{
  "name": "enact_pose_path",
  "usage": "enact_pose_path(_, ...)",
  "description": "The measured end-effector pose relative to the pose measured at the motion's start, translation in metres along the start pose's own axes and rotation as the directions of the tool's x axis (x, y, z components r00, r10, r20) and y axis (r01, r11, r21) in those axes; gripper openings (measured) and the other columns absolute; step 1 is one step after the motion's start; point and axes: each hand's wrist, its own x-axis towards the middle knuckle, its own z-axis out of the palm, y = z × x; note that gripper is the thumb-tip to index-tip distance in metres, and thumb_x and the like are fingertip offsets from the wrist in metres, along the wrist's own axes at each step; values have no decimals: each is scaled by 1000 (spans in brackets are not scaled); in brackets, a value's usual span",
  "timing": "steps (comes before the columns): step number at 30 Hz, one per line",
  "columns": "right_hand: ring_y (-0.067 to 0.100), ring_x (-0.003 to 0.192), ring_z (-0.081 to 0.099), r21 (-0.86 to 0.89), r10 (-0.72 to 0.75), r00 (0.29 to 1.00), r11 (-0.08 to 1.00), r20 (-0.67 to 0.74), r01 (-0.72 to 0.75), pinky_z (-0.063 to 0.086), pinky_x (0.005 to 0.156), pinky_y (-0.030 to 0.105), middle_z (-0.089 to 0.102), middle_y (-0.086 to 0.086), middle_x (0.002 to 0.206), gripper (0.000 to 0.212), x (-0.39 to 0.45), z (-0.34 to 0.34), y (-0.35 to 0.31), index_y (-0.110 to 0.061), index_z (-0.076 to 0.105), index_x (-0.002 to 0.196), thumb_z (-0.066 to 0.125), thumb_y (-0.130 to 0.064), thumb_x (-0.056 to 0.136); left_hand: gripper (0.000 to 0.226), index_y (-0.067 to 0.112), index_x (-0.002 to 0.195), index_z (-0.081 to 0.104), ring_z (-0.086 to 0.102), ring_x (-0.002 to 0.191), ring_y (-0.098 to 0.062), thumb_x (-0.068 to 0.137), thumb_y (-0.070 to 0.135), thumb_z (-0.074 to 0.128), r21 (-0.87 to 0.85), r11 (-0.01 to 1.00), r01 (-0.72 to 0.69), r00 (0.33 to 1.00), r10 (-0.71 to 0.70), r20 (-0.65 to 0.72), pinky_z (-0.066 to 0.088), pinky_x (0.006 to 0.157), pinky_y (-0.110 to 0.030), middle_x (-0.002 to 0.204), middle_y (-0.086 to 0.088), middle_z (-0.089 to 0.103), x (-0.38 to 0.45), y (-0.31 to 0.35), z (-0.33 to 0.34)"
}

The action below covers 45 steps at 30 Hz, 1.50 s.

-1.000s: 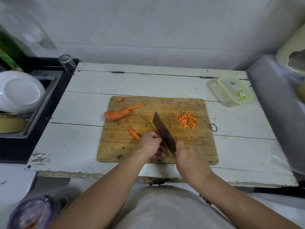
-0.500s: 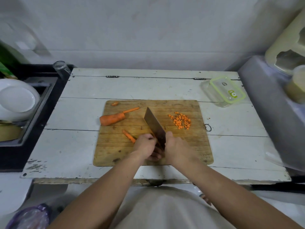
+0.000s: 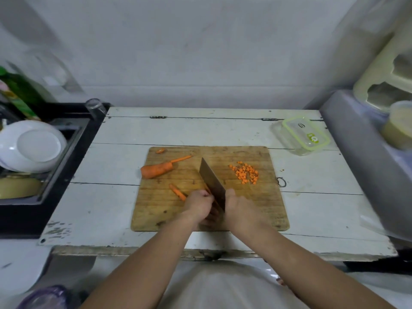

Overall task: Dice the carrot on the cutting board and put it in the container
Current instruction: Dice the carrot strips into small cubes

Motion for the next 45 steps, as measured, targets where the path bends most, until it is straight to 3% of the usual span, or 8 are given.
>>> enact_pose_path(6,27,80,67,211,52,998,976,44,-60,58,69,42,65,6,96,13,9,-4,28,-19,48,114,46,-26,103,20,10,93,62,74,61,-32,104,19,48,212,977,-23,998,35,-52,63,57,-41,74,-18,73,1,-5,-6)
enact_pose_path(10,18,46,62,546,74,989,827,129,-133,44,39,26,65,7,74,13,9,-16,44,-21,52,116,51,-21,103,22,9,87,60,73,56,-30,101,15,45,317,943,-99,988,132,-84,64,62,-46,66,-15,72,8,-13,-24)
enact_pose_path(16,20,41,43,857,12,964,454,266,-242,36,41,26,64,15,70,12,12,-37,81,-13,58,111,56,-14,100,17,3,107,64,74,73,-23,107,8,48,-354,899,-257,958,188,-218,62,67,-34,96,-17,71,15,15,-35)
enact_pose_path(21,11,40,33,940,-133,935,149,328,-308,35,36,22,66,13,75,2,10,-46,92,-9,56,98,54,-10,99,48,2,132,51,71,105,-35,107,42,46,-631,754,185,928,78,364,60,86,-47,122,-20,67,10,46,-14)
enact_pose_path(23,12,41,34,943,-143,936,131,323,-305,36,37,23,67,16,80,9,11,-42,91,-7,57,107,57,-11,99,55,3,136,54,70,112,-35,105,48,45,-586,769,253,860,100,501,58,93,-48,129,-20,67,8,53,-8)
enact_pose_path(35,12,40,34,946,-76,951,156,298,-284,36,37,23,63,5,63,8,3,-46,103,-6,52,109,51,-10,102,18,-3,111,64,75,100,-34,105,9,52,-411,895,172,892,36,451,64,82,-42,107,-26,73,25,57,-20)
enact_pose_path(40,12,38,33,959,-52,959,65,279,-276,33,37,23,55,4,56,3,-4,-43,107,-9,51,99,51,-9,102,18,-4,116,57,76,86,-31,107,9,48,-393,919,40,977,45,206,63,69,-35,103,-26,72,38,48,-5)
enact_pose_path(45,18,39,32,955,64,961,114,268,-274,34,42,26,43,4,51,3,-11,-46,124,-8,56,101,55,-11,99,25,0,116,60,75,77,-23,108,19,46,18,988,-155,983,153,100,59,67,-32,92,-15,77,57,60,-17)
